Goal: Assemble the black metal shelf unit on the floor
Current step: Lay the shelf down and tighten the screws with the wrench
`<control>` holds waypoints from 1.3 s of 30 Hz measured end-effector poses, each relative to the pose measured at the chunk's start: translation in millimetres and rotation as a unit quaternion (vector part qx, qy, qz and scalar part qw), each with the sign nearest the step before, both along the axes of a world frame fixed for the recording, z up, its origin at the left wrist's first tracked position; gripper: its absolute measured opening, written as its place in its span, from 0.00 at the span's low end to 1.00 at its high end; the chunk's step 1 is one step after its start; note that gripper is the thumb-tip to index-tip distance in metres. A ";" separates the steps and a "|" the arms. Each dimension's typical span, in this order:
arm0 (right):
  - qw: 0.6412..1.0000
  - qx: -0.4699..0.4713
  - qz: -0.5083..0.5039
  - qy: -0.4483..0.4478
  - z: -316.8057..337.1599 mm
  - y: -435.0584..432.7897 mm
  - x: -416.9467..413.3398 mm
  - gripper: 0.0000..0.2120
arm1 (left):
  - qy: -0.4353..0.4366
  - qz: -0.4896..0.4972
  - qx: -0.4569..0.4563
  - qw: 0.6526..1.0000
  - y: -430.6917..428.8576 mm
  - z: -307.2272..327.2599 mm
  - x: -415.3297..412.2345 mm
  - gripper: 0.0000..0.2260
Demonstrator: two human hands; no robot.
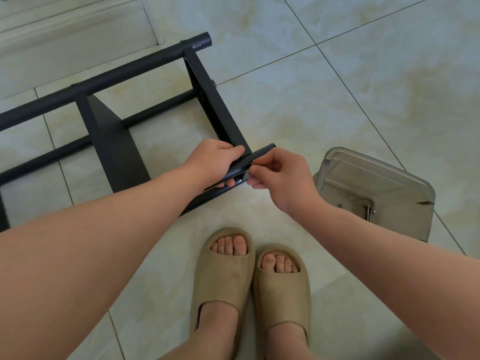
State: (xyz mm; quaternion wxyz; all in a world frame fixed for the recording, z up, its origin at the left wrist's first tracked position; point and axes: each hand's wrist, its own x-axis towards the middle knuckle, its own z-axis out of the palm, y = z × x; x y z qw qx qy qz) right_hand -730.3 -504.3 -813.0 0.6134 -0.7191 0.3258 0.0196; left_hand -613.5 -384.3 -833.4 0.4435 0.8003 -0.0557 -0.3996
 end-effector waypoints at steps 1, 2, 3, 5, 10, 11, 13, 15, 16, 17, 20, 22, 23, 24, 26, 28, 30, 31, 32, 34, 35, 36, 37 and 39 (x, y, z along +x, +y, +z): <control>0.999 0.024 -0.020 0.002 1.4 1.6 1.0 0.05 | 0.000 0.000 0.000 1.000 -0.2 -0.3 0.1 0.14; 0.998 0.049 -0.041 0.005 2.7 3.4 1.9 0.04 | -0.001 0.000 0.001 1.000 -0.2 -0.6 0.2 0.15; 0.996 0.071 -0.059 0.007 4.2 4.9 2.4 0.02 | -0.001 0.001 0.002 1.000 -0.5 -0.7 0.1 0.15; 0.992 0.099 -0.083 0.010 5.7 6.9 3.1 0.02 | -0.004 0.001 0.004 1.000 -0.9 -1.0 0.2 0.16; 0.998 -0.056 0.019 0.006 1.0 2.8 2.4 0.06 | -0.006 -0.001 0.007 1.000 -0.6 -1.3 -0.4 0.15; 0.994 -0.095 0.050 0.004 0.6 1.6 2.3 0.07 | -0.004 -0.001 0.007 1.000 -0.7 -1.3 -0.4 0.15; 0.989 -0.130 0.072 0.003 -0.1 -0.8 3.5 0.08 | -0.002 0.000 0.008 1.000 -0.7 -1.1 0.2 0.14; 0.990 -0.124 0.064 0.009 -1.6 -1.1 5.9 0.08 | -0.002 0.002 0.007 1.000 -0.5 -0.6 0.1 0.14; 0.994 -0.100 0.048 0.014 -2.5 -0.3 7.7 0.08 | -0.003 0.001 0.007 1.000 -0.5 -0.1 0.0 0.15; 0.998 -0.062 0.024 0.018 -3.1 0.9 9.6 0.07 | -0.006 -0.001 0.007 1.000 -0.6 0.4 -0.1 0.15; 0.999 0.021 -0.023 0.024 -1.6 1.9 13.1 0.07 | -0.007 -0.001 0.005 1.000 -0.8 2.6 -0.8 0.14; 0.998 -0.042 0.020 0.033 -1.1 -1.4 13.7 0.07 | -0.006 -0.002 0.006 1.000 -1.0 3.5 -1.1 0.14; 0.991 -0.108 0.065 0.037 -0.9 -3.7 13.9 0.07 | -0.006 -0.002 0.007 1.000 -1.0 3.6 -1.4 0.14; 0.978 -0.173 0.109 0.036 -0.3 -5.5 13.9 0.08 | -0.006 -0.002 0.007 1.000 -0.9 3.8 -1.6 0.15; 0.950 -0.261 0.169 0.017 1.8 -6.9 13.7 0.09 | -0.010 -0.005 0.006 1.000 -0.8 3.9 -1.9 0.15; 0.930 -0.303 0.207 -0.009 3.7 -6.8 12.8 0.06 | -0.012 -0.003 0.005 1.000 -0.8 3.7 -1.9 0.15; 0.920 -0.317 0.229 -0.026 4.0 -7.7 10.6 0.02 | -0.012 -0.002 0.007 1.000 -0.9 3.3 -1.8 0.15; 0.919 -0.316 0.235 -0.026 4.4 -8.6 10.0 0.03 | -0.012 -0.003 0.007 1.000 -0.9 3.0 -1.5 0.15; 0.918 -0.314 0.239 -0.023 5.1 -9.7 9.7 0.04 | -0.011 -0.004 0.007 1.000 -0.8 3.1 -1.5 0.15; 0.925 -0.300 0.234 -0.003 6.7 -11.7 10.9 0.05 | -0.010 -0.008 0.008 1.000 -1.1 2.9 -1.5 0.15; 0.935 -0.280 0.219 0.013 7.6 -11.9 12.0 0.05 | -0.011 -0.010 0.009 1.000 -1.0 2.6 -1.6 0.15; 0.949 -0.246 0.194 0.030 7.9 -11.9 13.3 0.04 | -0.010 -0.010 0.008 1.000 -0.7 2.5 -1.6 0.15; 0.965 -0.202 0.164 0.045 8.1 -11.4 14.3 0.03 | -0.009 -0.009 0.006 1.000 -0.6 2.3 -1.3 0.15; 0.986 -0.111 0.104 0.061 7.7 -10.2 14.9 0.05 | -0.004 -0.006 0.000 1.000 0.1 2.2 -0.4 0.15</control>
